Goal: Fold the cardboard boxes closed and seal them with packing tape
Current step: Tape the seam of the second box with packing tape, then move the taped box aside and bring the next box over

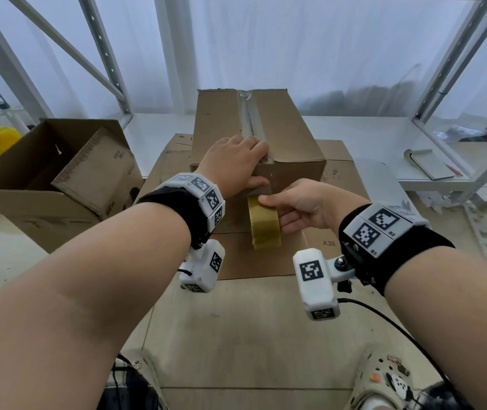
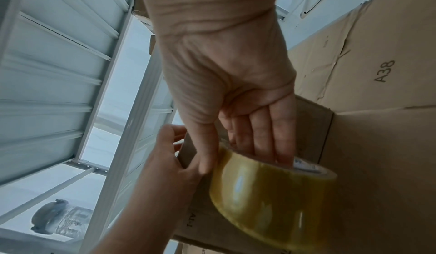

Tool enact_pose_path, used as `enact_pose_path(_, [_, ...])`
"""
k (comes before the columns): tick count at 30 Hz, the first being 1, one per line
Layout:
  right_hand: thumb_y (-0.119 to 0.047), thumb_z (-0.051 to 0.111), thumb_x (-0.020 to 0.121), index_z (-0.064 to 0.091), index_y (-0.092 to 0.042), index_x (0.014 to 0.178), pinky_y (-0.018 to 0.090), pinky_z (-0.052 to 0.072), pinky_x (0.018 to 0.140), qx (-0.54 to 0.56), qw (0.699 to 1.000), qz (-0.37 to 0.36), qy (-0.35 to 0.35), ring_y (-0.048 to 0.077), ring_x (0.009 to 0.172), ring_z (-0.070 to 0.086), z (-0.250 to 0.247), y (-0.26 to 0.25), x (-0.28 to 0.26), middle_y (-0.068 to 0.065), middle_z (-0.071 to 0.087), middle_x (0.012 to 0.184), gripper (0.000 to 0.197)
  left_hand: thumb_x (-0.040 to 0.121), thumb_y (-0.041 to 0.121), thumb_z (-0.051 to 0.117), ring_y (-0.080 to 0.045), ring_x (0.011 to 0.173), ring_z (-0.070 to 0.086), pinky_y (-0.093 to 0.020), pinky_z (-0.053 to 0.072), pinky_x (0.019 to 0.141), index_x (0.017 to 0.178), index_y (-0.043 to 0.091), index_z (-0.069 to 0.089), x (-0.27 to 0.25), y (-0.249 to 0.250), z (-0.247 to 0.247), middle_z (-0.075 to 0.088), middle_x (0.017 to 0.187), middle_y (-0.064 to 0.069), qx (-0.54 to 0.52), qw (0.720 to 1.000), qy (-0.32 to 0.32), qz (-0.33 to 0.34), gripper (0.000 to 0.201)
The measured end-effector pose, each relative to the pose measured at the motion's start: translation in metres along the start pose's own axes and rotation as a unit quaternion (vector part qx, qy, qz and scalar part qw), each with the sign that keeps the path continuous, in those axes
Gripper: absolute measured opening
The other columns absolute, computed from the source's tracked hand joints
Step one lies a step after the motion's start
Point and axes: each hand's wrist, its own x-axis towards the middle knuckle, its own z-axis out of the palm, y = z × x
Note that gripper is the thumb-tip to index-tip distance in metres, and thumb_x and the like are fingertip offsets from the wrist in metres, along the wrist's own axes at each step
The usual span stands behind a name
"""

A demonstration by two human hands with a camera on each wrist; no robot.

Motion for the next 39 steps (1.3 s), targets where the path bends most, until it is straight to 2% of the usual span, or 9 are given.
enact_pose_path(6, [-0.02, 0.074, 0.082, 0.061, -0.001, 0.107, 0.028, 0.059, 0.058, -0.025, 0.999, -0.027, -0.002, 0.02, 0.068, 0.07, -0.001, 0.004, 0.001, 0.015, 0.071, 0.088, 0.034, 0.083, 0.065, 0.052, -0.027, 0.122, 0.044, -0.041, 0.038, 0.1, 0.144, 0.022, 0.03, 0.008, -0.002, -0.003, 0.044, 0.136, -0.004, 0.04, 0.998, -0.039, 0.011, 0.078])
enact_pose_path(12, [-0.02, 0.074, 0.083, 0.06, 0.0, 0.106, 0.03, 0.06, 0.062, -0.021, 0.999, -0.03, -0.009, 0.021, 0.07, 0.071, 0.0, 0.005, 0.003, 0.016, 0.071, 0.088, 0.033, 0.095, 0.052, 0.041, -0.024, 0.133, 0.037, -0.038, 0.032, 0.109, 0.15, 0.028, 0.023, 0.014, -0.017, -0.016, 0.035, 0.151, -0.001, -0.029, 0.992, -0.111, 0.042, 0.063])
enact_pose_path(16, [-0.021, 0.072, 0.084, 0.061, -0.001, 0.108, 0.029, 0.059, 0.062, -0.018, 0.999, -0.034, -0.027, 0.02, 0.073, 0.07, -0.002, 0.008, 0.001, 0.015, 0.071, 0.09, 0.033, 0.098, 0.049, 0.033, -0.02, 0.143, 0.024, -0.034, 0.023, 0.114, 0.151, 0.026, 0.02, 0.004, -0.01, -0.008, 0.024, 0.156, -0.001, -0.031, 0.996, -0.081, 0.022, 0.059])
enact_pose_path(20, [-0.024, 0.07, 0.086, 0.059, -0.005, 0.113, 0.03, 0.059, 0.068, -0.002, 0.998, -0.037, -0.042, 0.022, 0.084, 0.071, -0.003, 0.012, 0.001, 0.014, 0.071, 0.099, 0.036, 0.088, 0.056, 0.051, -0.021, 0.142, 0.028, -0.037, 0.022, 0.114, 0.149, 0.024, 0.026, 0.001, 0.0, 0.004, 0.029, 0.155, 0.0, -0.03, 0.999, -0.034, -0.014, 0.073])
enact_pose_path(24, [-0.033, 0.065, 0.089, 0.06, -0.005, 0.115, 0.034, 0.057, 0.08, -0.004, 0.998, -0.046, -0.037, 0.025, 0.095, 0.069, -0.008, 0.012, 0.0, 0.015, 0.07, 0.108, 0.039, 0.091, 0.054, 0.047, -0.022, 0.137, 0.035, -0.041, 0.036, 0.109, 0.148, 0.024, 0.028, 0.004, 0.0, 0.0, 0.035, 0.152, -0.001, -0.039, 0.998, -0.05, -0.013, 0.068])
enact_pose_path(28, [-0.04, 0.058, 0.093, 0.063, -0.008, 0.111, 0.035, 0.055, 0.086, -0.108, 0.993, -0.056, 0.008, 0.021, 0.094, 0.066, -0.023, 0.007, -0.005, 0.01, 0.069, 0.106, 0.038, 0.098, 0.047, 0.037, -0.024, 0.131, 0.044, -0.042, 0.04, 0.104, 0.145, 0.021, 0.038, 0.005, -0.002, -0.015, 0.043, 0.146, -0.004, -0.052, 0.996, -0.077, -0.003, 0.053])
enact_pose_path(30, [-0.042, 0.056, 0.094, 0.064, -0.009, 0.108, 0.033, 0.056, 0.083, -0.176, 0.982, -0.061, 0.028, 0.02, 0.092, 0.065, -0.036, 0.003, -0.008, 0.009, 0.068, 0.102, 0.037, 0.101, 0.045, 0.031, -0.026, 0.118, 0.055, -0.041, 0.045, 0.098, 0.13, 0.019, 0.055, 0.009, 0.002, -0.02, 0.058, 0.13, -0.009, -0.082, 0.994, -0.059, -0.028, 0.046])
enact_pose_path(33, [-0.043, 0.053, 0.095, 0.062, -0.009, 0.108, 0.036, 0.055, 0.086, -0.228, 0.97, -0.062, 0.055, 0.021, 0.094, 0.065, -0.059, 0.004, -0.008, 0.007, 0.066, 0.101, 0.037, 0.097, 0.055, 0.023, -0.023, 0.102, 0.061, -0.04, 0.049, 0.09, 0.114, 0.017, 0.064, 0.015, 0.015, -0.028, 0.066, 0.113, -0.006, -0.091, 0.994, -0.033, -0.041, 0.059])
enact_pose_path(39, [-0.035, 0.052, 0.097, 0.06, 0.004, 0.114, 0.042, 0.053, 0.09, -0.318, 0.929, -0.022, 0.188, 0.031, 0.102, 0.061, -0.126, 0.053, -0.007, 0.016, 0.063, 0.111, 0.043, 0.1, 0.037, 0.039, -0.023, 0.126, 0.047, -0.039, 0.039, 0.105, 0.133, 0.017, 0.052, 0.033, 0.07, -0.025, 0.052, 0.138, -0.002, -0.088, 0.995, -0.005, 0.041, 0.041])
